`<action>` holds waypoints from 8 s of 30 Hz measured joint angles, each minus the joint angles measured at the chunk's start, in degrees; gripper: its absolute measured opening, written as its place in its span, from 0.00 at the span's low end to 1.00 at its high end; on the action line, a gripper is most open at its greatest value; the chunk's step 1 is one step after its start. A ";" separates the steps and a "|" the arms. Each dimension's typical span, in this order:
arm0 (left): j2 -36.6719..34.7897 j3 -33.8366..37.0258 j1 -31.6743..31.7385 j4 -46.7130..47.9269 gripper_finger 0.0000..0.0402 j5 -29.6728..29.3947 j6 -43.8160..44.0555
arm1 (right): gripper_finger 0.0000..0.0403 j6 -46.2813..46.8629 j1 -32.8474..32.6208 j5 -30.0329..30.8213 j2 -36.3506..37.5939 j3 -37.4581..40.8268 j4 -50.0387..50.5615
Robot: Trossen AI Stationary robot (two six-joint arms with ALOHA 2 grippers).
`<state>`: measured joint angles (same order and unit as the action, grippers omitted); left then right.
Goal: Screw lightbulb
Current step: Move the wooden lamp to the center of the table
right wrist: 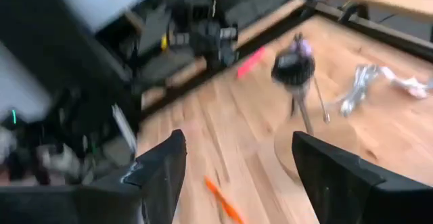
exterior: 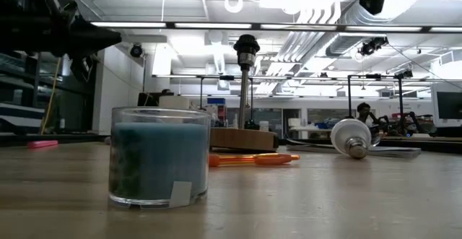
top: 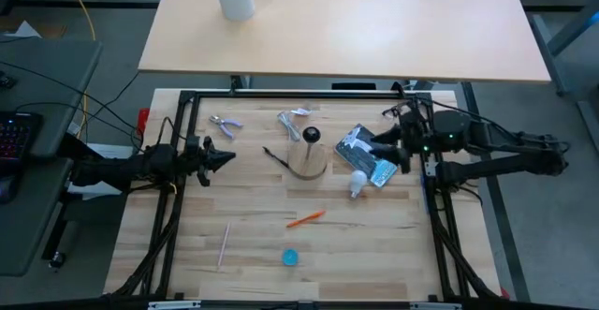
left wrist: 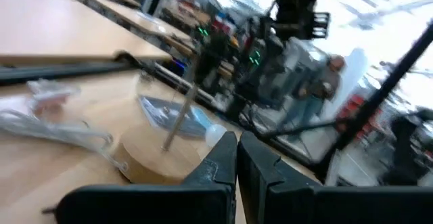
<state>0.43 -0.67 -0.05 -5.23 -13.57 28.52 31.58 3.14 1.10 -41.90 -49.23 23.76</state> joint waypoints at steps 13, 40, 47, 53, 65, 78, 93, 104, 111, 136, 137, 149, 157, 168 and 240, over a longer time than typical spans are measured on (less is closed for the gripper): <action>2.34 -1.76 0.20 -33.20 0.00 -18.43 5.86 | 0.65 14.11 0.00 13.96 -5.29 -7.75 2.66; 70.46 -30.82 14.14 -2.42 0.47 11.37 5.90 | 0.65 25.16 -5.56 6.45 -16.83 -6.08 34.82; 85.77 -34.34 17.84 -10.43 0.29 8.57 14.31 | 0.65 27.58 -5.40 10.24 -11.41 -6.08 36.68; 93.48 -40.57 20.91 -2.02 0.03 10.32 11.78 | 0.65 28.42 -5.40 10.50 -9.74 -6.08 36.88; 100.24 -47.69 18.03 17.41 0.00 18.54 3.77 | 0.65 27.44 -5.40 10.91 -9.83 -6.08 36.86; 89.31 -46.22 6.77 38.21 0.00 25.55 1.24 | 0.65 24.98 -5.40 13.49 -9.83 -6.08 37.09; 81.35 -46.34 5.92 29.78 0.14 21.52 -3.31 | 0.65 23.86 -5.40 14.67 -9.85 -6.08 37.34; 90.96 -47.84 4.40 27.67 0.48 12.89 -3.29 | 0.65 23.88 -5.40 16.02 -9.83 -6.08 37.36; 99.13 -53.37 4.85 28.62 0.48 13.13 -6.79 | 0.65 23.87 -5.40 17.95 -9.84 -6.08 37.39; 100.08 -56.08 2.91 52.32 0.01 14.99 -8.59 | 0.65 23.77 -5.40 17.89 -9.83 -6.08 37.36; 99.17 -56.09 2.90 54.59 0.01 13.56 -8.90 | 0.65 23.59 -5.38 17.88 -9.85 -6.08 37.36; 87.19 -51.32 8.45 59.01 0.01 4.02 -14.17 | 0.65 23.62 -5.38 18.45 -9.85 -6.08 37.11; 84.35 -51.41 12.90 57.65 0.24 5.75 -18.50 | 0.65 23.83 -5.38 18.36 -9.83 -6.08 36.49; 80.18 -51.44 15.80 51.22 0.48 8.14 -13.24 | 0.65 33.70 -5.78 4.84 -17.34 -6.08 37.68; 106.70 -52.03 8.86 -14.87 0.03 -0.48 -17.84 | 0.65 31.37 -13.31 20.17 -16.89 -6.10 32.48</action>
<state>107.13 -52.70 8.81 -20.10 -14.05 10.68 62.96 -10.17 21.26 -58.78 -55.33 56.24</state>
